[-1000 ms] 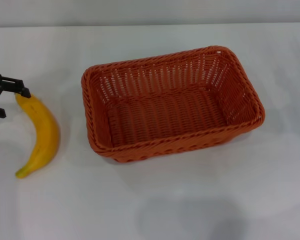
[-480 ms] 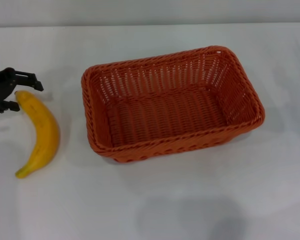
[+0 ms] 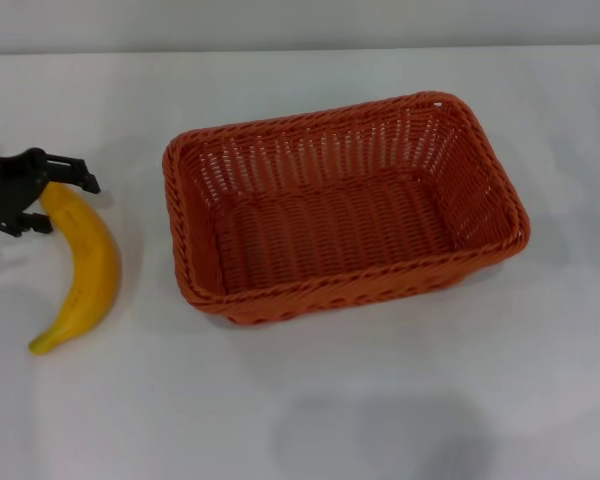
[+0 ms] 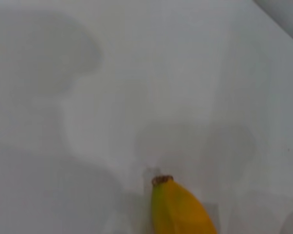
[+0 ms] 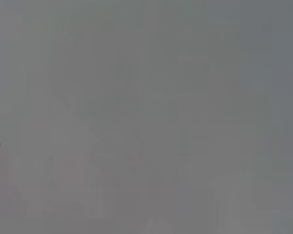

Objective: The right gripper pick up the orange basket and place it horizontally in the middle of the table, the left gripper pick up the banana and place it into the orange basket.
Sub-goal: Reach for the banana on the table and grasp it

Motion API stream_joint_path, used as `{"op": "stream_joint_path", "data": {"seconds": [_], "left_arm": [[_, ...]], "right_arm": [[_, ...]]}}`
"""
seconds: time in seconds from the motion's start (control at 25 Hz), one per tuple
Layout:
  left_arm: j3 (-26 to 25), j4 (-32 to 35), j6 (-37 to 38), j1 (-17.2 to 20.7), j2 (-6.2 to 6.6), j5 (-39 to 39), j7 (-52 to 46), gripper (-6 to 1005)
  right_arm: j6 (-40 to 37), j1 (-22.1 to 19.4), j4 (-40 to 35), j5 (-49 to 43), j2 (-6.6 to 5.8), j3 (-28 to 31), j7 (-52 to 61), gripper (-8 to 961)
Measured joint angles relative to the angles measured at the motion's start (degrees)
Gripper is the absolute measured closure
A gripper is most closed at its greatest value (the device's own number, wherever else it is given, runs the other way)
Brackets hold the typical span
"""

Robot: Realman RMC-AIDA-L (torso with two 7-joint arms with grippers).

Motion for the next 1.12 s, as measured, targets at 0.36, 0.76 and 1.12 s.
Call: {"op": "stream_joint_path", "data": {"seconds": [0.36, 0.76, 1.12], "left_arm": [[0.0, 1.8, 0.1, 0.3, -0.18, 0.7, -0.3, 210], [0.0, 1.8, 1.1, 1.3, 0.12, 0.7, 1.9, 420], [-0.1, -1.6, 3.5, 2.3, 1.48, -11.9, 9.7, 469]], "right_arm": [[0.0, -0.1, -0.1, 0.0, 0.09, 0.1, 0.0, 313], [0.2, -0.1, -0.1, 0.2, 0.21, 0.1, 0.0, 312], [0.4, -0.3, -0.2, 0.5, 0.27, 0.1, 0.0, 311]]}}
